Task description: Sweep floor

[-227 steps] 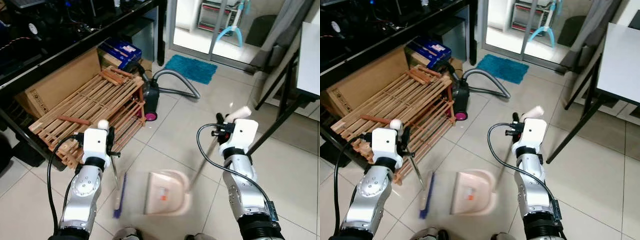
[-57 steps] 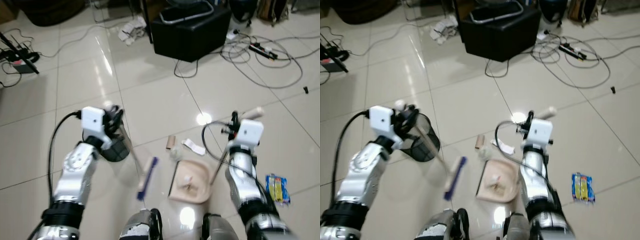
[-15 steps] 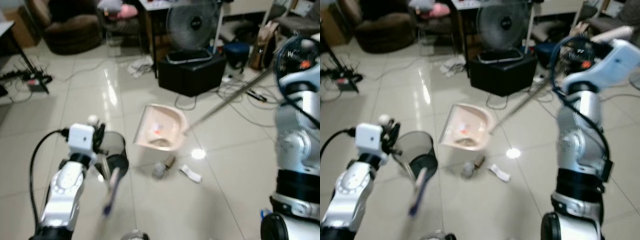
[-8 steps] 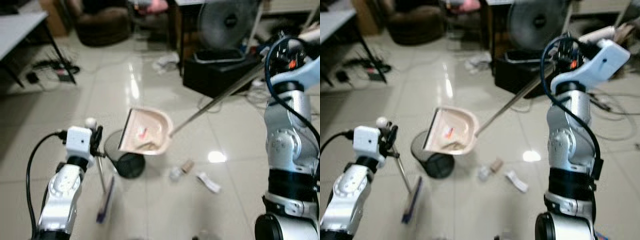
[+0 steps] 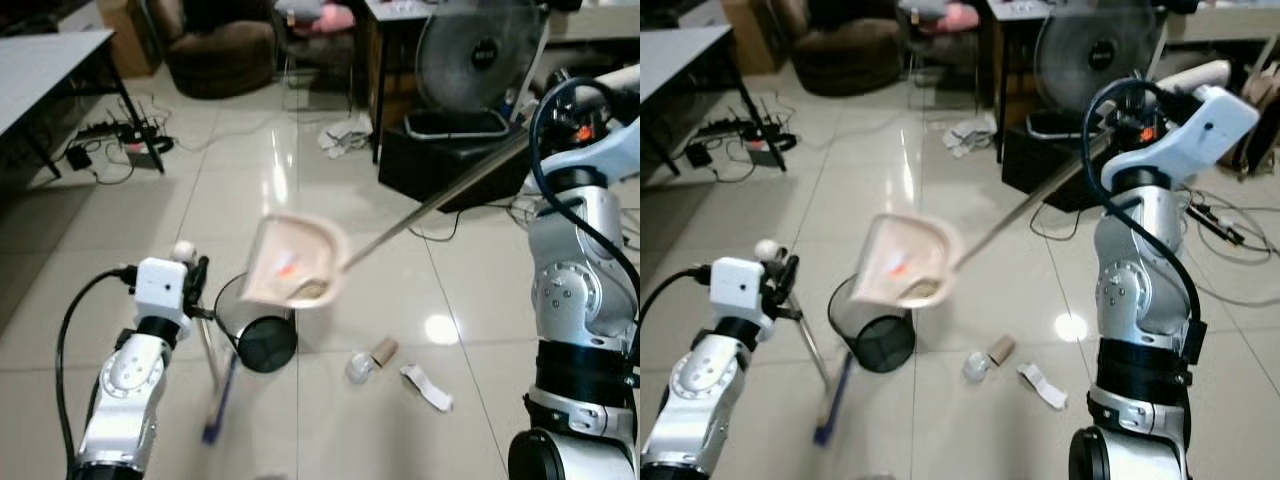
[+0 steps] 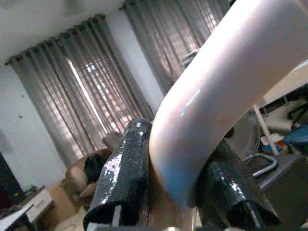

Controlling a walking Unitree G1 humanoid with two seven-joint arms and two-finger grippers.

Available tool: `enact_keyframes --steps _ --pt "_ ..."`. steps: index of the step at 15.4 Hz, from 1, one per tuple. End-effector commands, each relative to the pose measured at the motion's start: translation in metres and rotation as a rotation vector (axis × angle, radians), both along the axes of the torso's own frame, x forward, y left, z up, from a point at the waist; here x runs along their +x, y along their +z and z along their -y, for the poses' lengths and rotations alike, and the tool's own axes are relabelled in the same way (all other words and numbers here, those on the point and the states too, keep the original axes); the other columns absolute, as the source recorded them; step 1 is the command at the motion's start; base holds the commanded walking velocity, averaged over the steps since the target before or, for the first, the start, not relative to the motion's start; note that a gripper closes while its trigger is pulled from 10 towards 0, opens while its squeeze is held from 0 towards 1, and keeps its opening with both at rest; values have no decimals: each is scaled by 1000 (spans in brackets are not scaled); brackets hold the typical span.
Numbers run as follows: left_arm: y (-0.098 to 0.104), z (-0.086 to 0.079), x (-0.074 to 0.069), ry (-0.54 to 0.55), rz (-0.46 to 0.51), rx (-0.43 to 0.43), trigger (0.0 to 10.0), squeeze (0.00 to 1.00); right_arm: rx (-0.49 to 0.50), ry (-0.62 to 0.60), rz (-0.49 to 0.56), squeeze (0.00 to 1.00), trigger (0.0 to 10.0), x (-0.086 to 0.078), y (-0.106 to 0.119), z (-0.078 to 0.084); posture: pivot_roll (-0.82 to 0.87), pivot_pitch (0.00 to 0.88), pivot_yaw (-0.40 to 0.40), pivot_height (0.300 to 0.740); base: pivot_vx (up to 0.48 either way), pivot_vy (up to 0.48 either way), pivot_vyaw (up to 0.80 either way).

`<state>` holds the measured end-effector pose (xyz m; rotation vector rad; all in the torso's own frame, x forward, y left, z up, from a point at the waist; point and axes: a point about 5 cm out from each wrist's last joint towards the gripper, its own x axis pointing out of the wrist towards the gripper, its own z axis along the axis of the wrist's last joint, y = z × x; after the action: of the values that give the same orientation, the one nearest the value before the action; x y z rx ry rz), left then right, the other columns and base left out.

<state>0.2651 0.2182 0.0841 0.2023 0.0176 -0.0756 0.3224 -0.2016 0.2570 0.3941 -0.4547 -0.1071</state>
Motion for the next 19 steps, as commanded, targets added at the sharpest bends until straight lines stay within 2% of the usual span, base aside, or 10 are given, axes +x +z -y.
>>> enact_keyframes --steps 1,3,5,10,15,19 --pt "7 -1 1 3 37 17 10000 0 -39 -20 34 0 10000 -4 11 5 17 12 72 740 349 0 0" --pt "7 0 0 -8 35 17 10000 0 -67 -20 17 0 10000 -2 8 2 13 10 73 740 349 0 800" --pt "5 0 -1 -11 30 19 10000 0 -53 -10 16 0 10000 -2 7 -1 10 12 77 740 347 0 800" --pt "5 6 0 -48 30 28 10000 0 -16 -19 -8 0 10000 -5 -1 3 6 11 76 740 349 0 0" --pt "7 4 4 -45 38 27 10000 0 32 -17 -3 0 10000 -5 -3 3 12 14 82 740 350 0 0" --pt "9 4 6 -41 41 23 10000 0 33 -31 -11 0 10000 -5 -6 7 16 18 81 740 351 0 0"
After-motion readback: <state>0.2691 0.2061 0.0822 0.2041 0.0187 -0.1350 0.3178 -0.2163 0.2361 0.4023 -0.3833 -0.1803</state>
